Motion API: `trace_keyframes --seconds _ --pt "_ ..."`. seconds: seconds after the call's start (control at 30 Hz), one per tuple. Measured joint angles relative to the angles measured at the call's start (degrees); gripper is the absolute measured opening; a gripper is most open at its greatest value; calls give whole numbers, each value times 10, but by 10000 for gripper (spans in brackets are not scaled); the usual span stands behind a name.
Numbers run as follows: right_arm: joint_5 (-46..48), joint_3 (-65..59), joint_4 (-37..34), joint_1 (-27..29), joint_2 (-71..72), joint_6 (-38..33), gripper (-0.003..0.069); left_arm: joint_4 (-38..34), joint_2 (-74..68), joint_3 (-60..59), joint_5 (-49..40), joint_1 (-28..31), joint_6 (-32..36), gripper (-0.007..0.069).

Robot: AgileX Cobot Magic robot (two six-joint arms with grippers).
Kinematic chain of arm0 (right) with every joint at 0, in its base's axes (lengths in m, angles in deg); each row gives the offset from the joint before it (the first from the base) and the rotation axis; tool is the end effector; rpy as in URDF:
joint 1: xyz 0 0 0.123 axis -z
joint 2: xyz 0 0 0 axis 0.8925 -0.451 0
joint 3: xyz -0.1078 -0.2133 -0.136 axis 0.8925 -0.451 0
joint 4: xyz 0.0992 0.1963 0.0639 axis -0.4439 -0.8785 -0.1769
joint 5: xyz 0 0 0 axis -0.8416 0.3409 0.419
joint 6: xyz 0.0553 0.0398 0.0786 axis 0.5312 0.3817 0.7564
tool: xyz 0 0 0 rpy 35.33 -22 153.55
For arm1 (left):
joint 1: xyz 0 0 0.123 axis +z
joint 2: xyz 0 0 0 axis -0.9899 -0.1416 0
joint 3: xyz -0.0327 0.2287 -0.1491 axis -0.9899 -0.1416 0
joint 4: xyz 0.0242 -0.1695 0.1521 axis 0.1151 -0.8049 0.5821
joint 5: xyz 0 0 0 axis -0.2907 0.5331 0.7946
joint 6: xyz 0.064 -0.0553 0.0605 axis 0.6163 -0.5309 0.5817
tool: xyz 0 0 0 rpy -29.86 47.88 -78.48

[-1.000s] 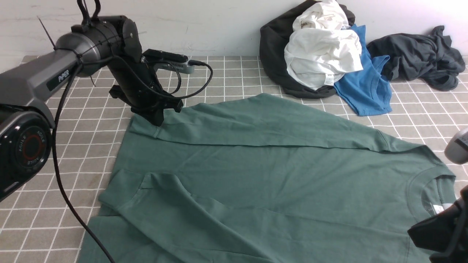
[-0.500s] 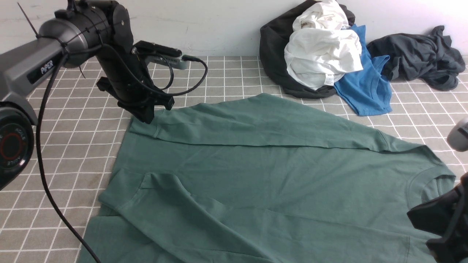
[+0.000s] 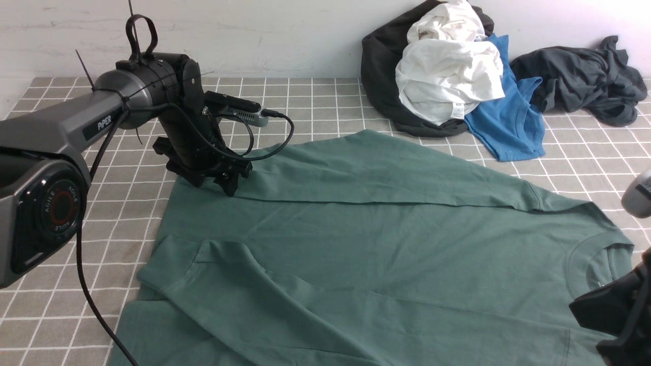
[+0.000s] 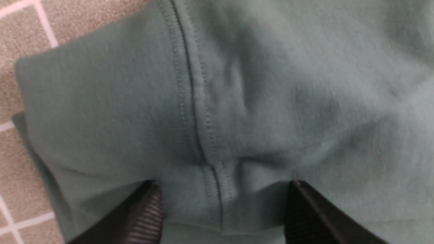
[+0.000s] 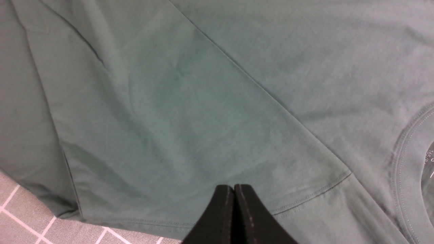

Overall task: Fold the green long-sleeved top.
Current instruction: Use the left arm to clamp the cuff farthest from it, then use the left arm to drag and drop the cuff onto the cuff closest to the left arm

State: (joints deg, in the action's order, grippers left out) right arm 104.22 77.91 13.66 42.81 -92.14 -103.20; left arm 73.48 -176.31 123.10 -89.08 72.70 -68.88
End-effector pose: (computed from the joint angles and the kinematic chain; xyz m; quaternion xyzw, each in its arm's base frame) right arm 0.1335 0.0686 0.2838 -0.2903 0.9235 0.1005 0.2296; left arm 0.4677 -0.0819 0.1411 0.1422 0.9788 -0.0334 0.1434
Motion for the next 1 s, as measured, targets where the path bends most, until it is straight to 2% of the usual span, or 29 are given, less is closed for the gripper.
trace_keyframes --seconds 0.07,0.1,0.23,0.37,0.6,0.8,0.97,1.0 --pt "0 0 0 0 0 0 -14 1 0 1 1 0 -2 358" --pt "0 0 0 0 0 0 -14 2 0 0 1 0 -2 349" --pt "1 0 0 0 0 0 -14 1 0 4 -7 0 -3 146" --pt "1 0 0 0 0 0 -14 -4 0 10 -16 -1 -3 27" --pt "1 0 0 0 0 0 -14 -7 11 13 -27 -1 -1 23" --pt "1 0 2 0 0 0 -14 -11 69 4 -104 -1 -2 23" --pt "7 0 9 0 0 0 -14 -12 183 -114 -128 -1 -25 23" --pt "10 0 9 0 0 0 -14 -13 240 -180 -124 -1 -29 23"
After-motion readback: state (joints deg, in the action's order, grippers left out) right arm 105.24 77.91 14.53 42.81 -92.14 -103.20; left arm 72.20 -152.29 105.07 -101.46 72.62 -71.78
